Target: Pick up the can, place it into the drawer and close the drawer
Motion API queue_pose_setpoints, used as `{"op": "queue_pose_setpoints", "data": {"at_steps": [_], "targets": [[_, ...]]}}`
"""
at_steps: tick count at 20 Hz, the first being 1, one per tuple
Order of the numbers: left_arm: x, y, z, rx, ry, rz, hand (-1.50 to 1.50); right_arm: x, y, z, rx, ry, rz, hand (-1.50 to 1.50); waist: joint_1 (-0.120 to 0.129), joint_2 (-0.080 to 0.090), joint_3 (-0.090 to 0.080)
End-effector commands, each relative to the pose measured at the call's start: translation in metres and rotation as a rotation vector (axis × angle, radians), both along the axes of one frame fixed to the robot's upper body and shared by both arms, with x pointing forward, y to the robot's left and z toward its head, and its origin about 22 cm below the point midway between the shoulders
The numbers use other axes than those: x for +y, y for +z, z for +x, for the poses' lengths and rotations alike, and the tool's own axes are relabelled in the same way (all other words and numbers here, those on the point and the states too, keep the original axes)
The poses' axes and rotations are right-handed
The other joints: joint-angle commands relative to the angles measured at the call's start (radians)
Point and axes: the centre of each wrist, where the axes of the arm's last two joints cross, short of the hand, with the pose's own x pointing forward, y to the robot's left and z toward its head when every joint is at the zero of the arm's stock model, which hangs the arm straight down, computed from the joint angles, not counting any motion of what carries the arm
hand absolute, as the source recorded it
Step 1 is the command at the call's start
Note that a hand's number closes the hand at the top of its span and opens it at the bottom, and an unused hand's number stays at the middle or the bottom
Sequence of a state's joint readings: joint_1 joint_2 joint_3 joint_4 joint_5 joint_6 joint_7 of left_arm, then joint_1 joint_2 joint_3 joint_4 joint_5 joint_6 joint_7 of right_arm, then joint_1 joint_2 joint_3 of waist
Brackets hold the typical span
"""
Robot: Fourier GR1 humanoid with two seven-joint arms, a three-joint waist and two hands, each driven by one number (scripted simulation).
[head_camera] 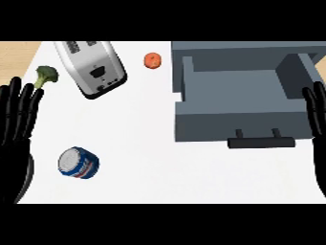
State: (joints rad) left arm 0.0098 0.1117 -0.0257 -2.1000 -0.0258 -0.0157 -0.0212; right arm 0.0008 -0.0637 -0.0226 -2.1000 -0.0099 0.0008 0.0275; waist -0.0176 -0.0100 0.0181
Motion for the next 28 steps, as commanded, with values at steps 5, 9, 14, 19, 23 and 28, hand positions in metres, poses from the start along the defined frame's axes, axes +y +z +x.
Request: {"op": "queue_pose_setpoints", "data": {"at_steps": [5, 9, 14, 19, 23, 28], "targets": [[-0.034, 0.008, -0.006, -0.029, -0.836, -0.008, -1.5, 0.002, 0.006, 0.005, -0.063, 0.029, -0.035, -1.5, -0.033, 0.015, -0.025], [0.003, -0.02, -0.018, 0.297, -1.009, 0.21, -1.5, -0.014, -0.03, -0.004, 0.239, -0.082, -0.03, -1.5, -0.001, 0.019, -0.022], [0.089, -0.002, -0.004, 0.318, -1.103, 0.237, -1.5, -0.018, -0.028, -0.005, 0.284, -0.108, -0.038, -1.5, 0.022, 0.014, -0.02], [0.138, 0.015, 0.006, 0.326, -1.135, 0.241, -1.5, -0.024, -0.04, -0.037, 0.306, -0.118, -0.013, -1.5, 0.014, 0.008, -0.018], [0.155, 0.001, 0.022, 0.373, -1.093, 0.188, -1.5, -0.035, -0.039, -0.023, 0.293, -0.084, -0.022, -1.5, 0.008, 0.011, -0.018], [0.165, 0.007, 0.017, 0.42, -1.086, 0.21, -1.5, -0.028, -0.031, -0.028, 0.281, -0.109, -0.021, -1.5, 0.016, 0.009, -0.018]]}}
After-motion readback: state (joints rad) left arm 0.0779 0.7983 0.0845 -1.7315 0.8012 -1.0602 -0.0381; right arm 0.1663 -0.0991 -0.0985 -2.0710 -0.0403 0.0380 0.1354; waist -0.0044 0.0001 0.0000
